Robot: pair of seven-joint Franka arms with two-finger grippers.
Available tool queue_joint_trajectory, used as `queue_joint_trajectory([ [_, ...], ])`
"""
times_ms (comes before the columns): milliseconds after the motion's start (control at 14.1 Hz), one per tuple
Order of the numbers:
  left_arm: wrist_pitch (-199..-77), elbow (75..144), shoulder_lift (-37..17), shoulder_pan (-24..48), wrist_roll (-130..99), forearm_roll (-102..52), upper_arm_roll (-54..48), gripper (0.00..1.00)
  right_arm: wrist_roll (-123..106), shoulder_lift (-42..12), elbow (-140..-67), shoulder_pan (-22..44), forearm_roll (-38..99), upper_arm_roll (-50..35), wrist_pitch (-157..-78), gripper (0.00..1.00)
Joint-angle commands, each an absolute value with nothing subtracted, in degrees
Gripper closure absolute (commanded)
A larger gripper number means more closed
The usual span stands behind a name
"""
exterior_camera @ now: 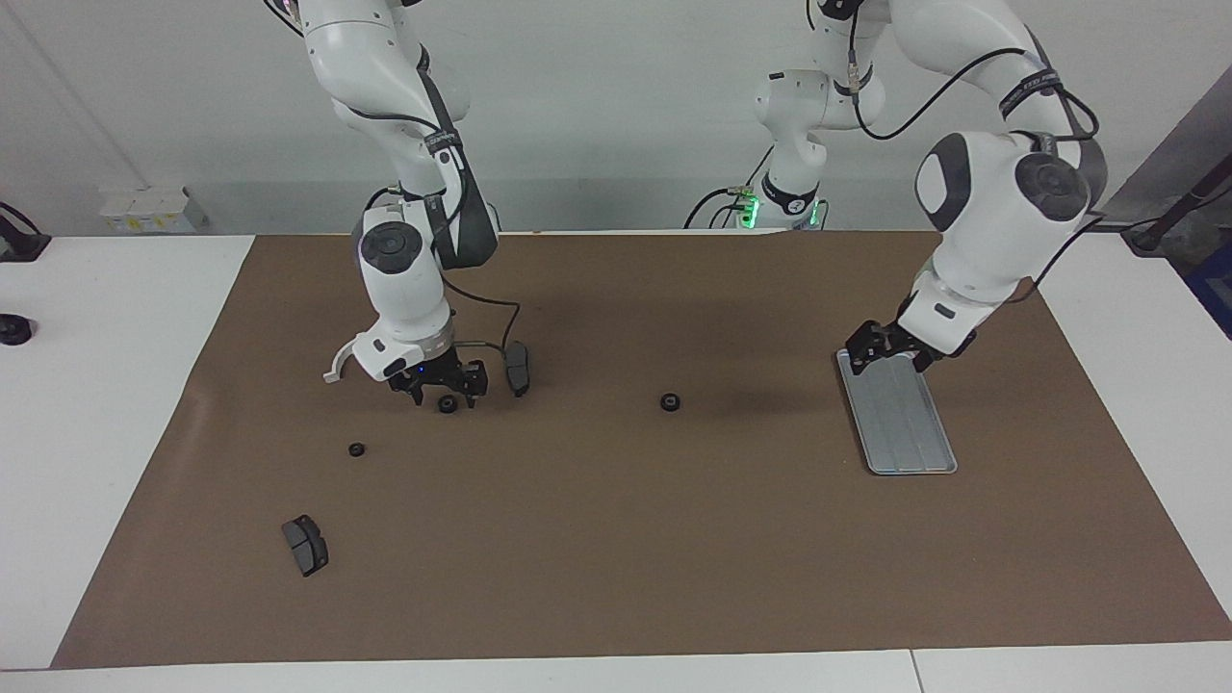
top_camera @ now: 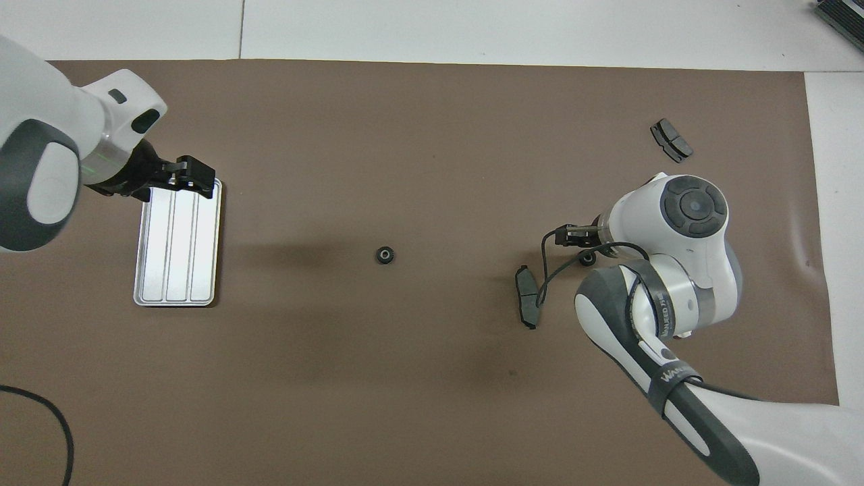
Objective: Place bearing gear from tray to pile
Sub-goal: 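Reach the last center gear with the right gripper while the left gripper withdraws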
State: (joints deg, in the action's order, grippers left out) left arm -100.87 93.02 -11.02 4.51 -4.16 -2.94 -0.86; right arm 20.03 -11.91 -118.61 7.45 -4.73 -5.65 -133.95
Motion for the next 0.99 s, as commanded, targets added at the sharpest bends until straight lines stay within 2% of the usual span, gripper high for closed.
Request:
queue_joint_trajectory([
  [0,-96.7,93.7,-5.8,3.9,-3.7,-2.6,-1.1,0.0,23.7,-12.8,-115.7,11.2,-3.7,-6.0,-135.3,0.0],
  [212,-95.5,94.1,-1.7,2.3,-3.7,-2.5,-1.0,0.0,27.8,-15.2,-111.2,17.3,-3.8,-6.0,-135.6,0.0],
  [354,-95.5,94.7,-1.2,2.3,-3.8,-2.5,-1.0,0.0,32.3,-17.3,-107.6,21.4,-4.3,-6.0,-134.4,0.0],
  [708,-96.4,95.4,-1.1,2.3,-3.8,-0.8,-0.9,0.0,45.1,-29.2,-92.9,31.8,-6.8,-5.6,-130.3,0.0],
  [920,-96.6,96.1,-0.7,2.9,-3.7,1.9,-1.0,0.0,49.0,-36.5,-83.5,34.4,-9.6,-5.8,-128.1,0.0],
])
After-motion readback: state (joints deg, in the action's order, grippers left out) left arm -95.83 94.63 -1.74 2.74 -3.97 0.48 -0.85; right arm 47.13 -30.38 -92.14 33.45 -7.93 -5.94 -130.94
